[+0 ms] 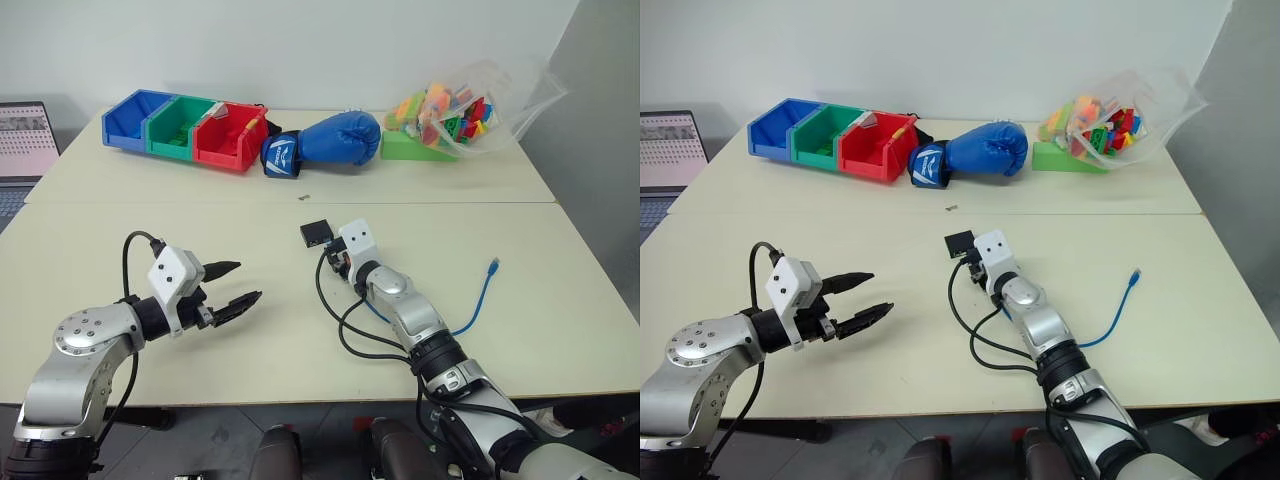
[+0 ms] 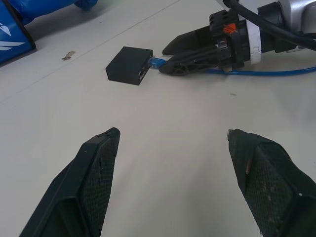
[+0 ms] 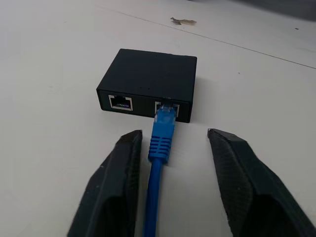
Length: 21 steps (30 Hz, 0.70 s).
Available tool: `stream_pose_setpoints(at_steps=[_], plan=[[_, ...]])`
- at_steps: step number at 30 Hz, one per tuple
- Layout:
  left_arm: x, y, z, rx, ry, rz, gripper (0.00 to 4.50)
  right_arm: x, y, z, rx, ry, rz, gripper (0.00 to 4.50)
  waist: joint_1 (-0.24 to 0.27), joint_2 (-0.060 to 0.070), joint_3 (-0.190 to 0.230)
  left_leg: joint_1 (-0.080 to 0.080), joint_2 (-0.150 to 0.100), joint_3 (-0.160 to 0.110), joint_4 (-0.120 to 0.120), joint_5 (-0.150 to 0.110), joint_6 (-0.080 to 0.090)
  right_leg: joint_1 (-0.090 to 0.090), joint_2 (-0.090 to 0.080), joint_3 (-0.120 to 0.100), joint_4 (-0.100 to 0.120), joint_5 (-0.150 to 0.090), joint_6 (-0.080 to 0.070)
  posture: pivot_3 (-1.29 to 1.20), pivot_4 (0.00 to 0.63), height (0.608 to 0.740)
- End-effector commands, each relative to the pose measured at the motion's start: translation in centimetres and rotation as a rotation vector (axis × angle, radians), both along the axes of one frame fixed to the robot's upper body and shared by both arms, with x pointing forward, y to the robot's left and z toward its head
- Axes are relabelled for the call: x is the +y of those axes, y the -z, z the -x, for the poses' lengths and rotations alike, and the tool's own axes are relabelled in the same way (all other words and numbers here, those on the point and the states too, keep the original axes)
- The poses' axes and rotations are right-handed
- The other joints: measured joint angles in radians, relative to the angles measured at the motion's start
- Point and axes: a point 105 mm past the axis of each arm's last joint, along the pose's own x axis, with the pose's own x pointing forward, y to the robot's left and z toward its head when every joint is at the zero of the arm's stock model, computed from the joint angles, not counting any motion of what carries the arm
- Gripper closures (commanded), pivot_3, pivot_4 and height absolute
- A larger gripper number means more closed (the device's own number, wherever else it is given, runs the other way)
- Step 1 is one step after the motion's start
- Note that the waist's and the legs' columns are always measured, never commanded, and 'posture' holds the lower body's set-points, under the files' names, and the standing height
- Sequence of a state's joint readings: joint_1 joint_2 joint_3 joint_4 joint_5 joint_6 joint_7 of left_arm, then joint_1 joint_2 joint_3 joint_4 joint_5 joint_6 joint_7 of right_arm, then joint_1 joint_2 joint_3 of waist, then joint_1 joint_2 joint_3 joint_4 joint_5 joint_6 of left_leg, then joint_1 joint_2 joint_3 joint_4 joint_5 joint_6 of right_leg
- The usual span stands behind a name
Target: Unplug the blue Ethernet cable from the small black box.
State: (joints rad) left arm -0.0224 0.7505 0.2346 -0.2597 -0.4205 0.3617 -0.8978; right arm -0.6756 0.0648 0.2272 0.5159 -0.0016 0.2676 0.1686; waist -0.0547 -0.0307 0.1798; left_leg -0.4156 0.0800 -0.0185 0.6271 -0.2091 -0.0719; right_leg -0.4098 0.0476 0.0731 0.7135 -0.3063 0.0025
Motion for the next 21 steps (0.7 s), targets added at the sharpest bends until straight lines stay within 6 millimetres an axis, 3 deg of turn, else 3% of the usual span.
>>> stream_pose_setpoints(at_steps=[1, 4, 8, 10, 16, 21], plan=[[0.5, -0.7, -0.3, -0.055, -0.016, -0.019, 0.81, -0.3, -0.3, -0.1, -0.004, 0.013, -0.005, 3.44, 0.0, 0.0, 0.0, 0.0, 0.0, 0.0, 0.0, 0.0, 0.0, 0.0, 0.0, 0.0, 0.0, 0.0, 0.0, 0.0, 0.15, 0.74], [0.6, -0.7, -0.9, -0.074, -0.028, -0.018, 0.81, -0.5, -0.4, 0.0, -0.011, -0.003, 0.004, 4.28, 0.0, 0.0, 0.0, 0.0, 0.0, 0.0, 0.0, 0.0, 0.0, 0.0, 0.0, 0.0, 0.0, 0.0, 0.0, 0.0, 0.15, 0.74], [0.4, -0.8, -1.6, -0.079, -0.024, -0.01, 0.81, -1.2, -1.1, 0.5, -0.053, -0.048, 0.043, 4.33, 0.005, 0.0, 0.0, -0.001, 0.0, 0.0, 0.0, 0.0, 0.0, 0.0, 0.0, 0.0, 0.0, 0.0, 0.0, 0.0, 0.15, 0.74], [0.1, -0.8, -1.8, -0.059, -0.015, 0.023, 0.81, -1.4, -2.6, 1.1, -0.138, -0.127, 0.092, 4.33, 0.006, 0.0, 0.0, -0.001, 0.0, 0.001, 0.0, 0.0, 0.0, 0.0, 0.0, 0.0, -0.001, 0.0, 0.0, 0.0, 0.15, 0.74], [-1.5, -1.9, -1.6, 0.093, 0.056, 0.238, 0.81, -1.5, -6.7, 5.4, -0.524, -0.528, 0.347, 4.34, 0.002, 0.001, 0.001, -0.001, 0.0, 0.001, 0.0, 0.0, 0.0, -0.001, 0.0, -0.001, -0.001, 0.0, 0.0, 0.0, 0.15, 0.74], [-3.0, -3.4, -0.4, 0.237, 0.197, 0.363, 0.81, -1.6, -7.8, 9.1, -0.752, -0.831, 0.504, 4.34, -0.004, 0.0, 0.001, -0.001, 0.0, 0.0, 0.0, 0.0, 0.0, 0.0, 0.001, -0.002, 0.0, 0.0, 0.0, 0.0, 0.15, 0.74]])
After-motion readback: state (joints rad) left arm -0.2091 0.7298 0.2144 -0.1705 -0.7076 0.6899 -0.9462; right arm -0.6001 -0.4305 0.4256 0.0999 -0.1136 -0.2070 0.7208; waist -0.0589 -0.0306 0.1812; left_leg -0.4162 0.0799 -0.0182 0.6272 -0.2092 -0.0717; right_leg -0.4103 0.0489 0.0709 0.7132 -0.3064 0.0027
